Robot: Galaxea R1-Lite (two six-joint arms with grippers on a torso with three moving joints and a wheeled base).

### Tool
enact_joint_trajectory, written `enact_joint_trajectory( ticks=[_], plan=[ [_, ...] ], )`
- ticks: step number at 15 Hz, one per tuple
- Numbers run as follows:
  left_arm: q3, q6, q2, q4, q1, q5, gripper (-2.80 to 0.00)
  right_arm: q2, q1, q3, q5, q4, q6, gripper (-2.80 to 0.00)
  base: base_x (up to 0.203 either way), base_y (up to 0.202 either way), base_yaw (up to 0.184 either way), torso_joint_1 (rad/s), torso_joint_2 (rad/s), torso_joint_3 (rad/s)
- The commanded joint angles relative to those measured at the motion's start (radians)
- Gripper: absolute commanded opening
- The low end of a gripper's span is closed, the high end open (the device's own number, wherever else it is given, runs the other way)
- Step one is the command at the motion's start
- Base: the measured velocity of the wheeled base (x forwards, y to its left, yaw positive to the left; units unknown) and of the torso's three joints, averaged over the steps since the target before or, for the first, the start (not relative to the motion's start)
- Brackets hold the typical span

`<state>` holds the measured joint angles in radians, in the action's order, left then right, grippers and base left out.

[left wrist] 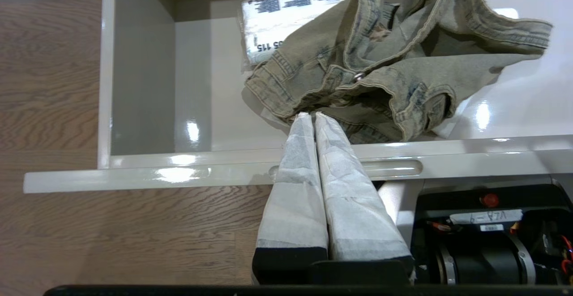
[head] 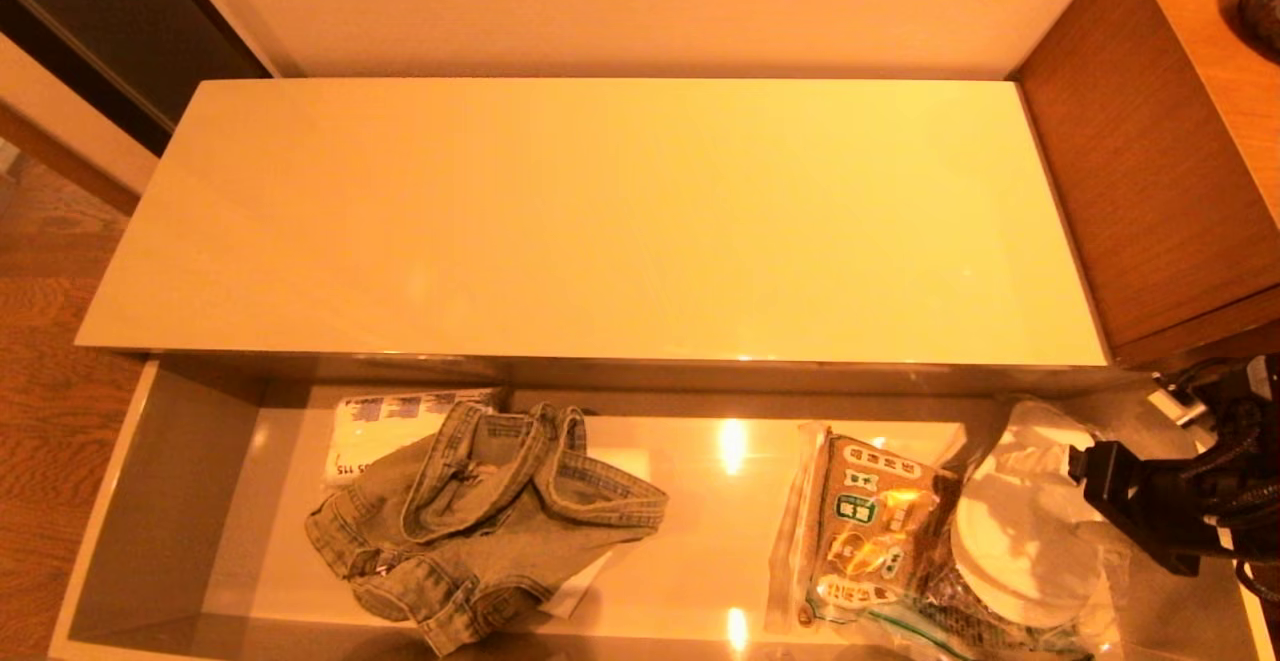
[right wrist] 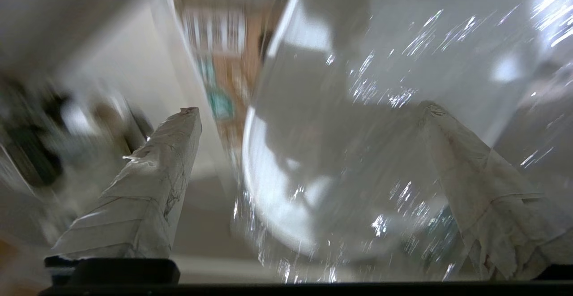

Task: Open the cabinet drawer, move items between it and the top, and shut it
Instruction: Take out the disposable slippers from the drawer

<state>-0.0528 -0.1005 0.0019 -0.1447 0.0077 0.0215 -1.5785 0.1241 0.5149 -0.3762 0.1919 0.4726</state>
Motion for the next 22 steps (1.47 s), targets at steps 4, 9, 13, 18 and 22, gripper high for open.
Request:
enact_joint_trajectory(
  ticks=[4, 9, 13, 18, 22],
  plan=[
    [0.0, -0.001, 0.0, -0.001, 0.0, 0.0, -2.8, -0.013, -0.057, 0.075, 0.031, -0.282, -0.076, 0.0, 0.0, 0.0, 0.0, 0.0, 0.0, 0.0],
    [0.0, -0.001, 0.0, -0.001, 0.0, 0.0, -2.8, -0.084, -0.057, 0.103, 0.151, -0.349, -0.077, 0.0, 0.0, 0.0, 0.0, 0.0, 0.0, 0.0],
    [-0.001, -0.001, 0.0, -0.001, 0.0, 0.0, -2.8, -0.107, -0.068, 0.1, 0.153, -0.339, -0.071, 0.0, 0.0, 0.0, 0.0, 0.0, 0.0, 0.0],
    [-0.001, -0.001, 0.0, -0.001, 0.0, 0.0, -2.8, -0.117, -0.083, 0.099, 0.158, -0.332, -0.074, 0.0, 0.0, 0.0, 0.0, 0.0, 0.0, 0.0],
    [-0.001, -0.001, 0.0, -0.001, 0.0, -0.002, -2.8, -0.118, -0.103, 0.097, 0.158, -0.331, -0.078, 0.0, 0.0, 0.0, 0.0, 0.0, 0.0, 0.0]
  ],
)
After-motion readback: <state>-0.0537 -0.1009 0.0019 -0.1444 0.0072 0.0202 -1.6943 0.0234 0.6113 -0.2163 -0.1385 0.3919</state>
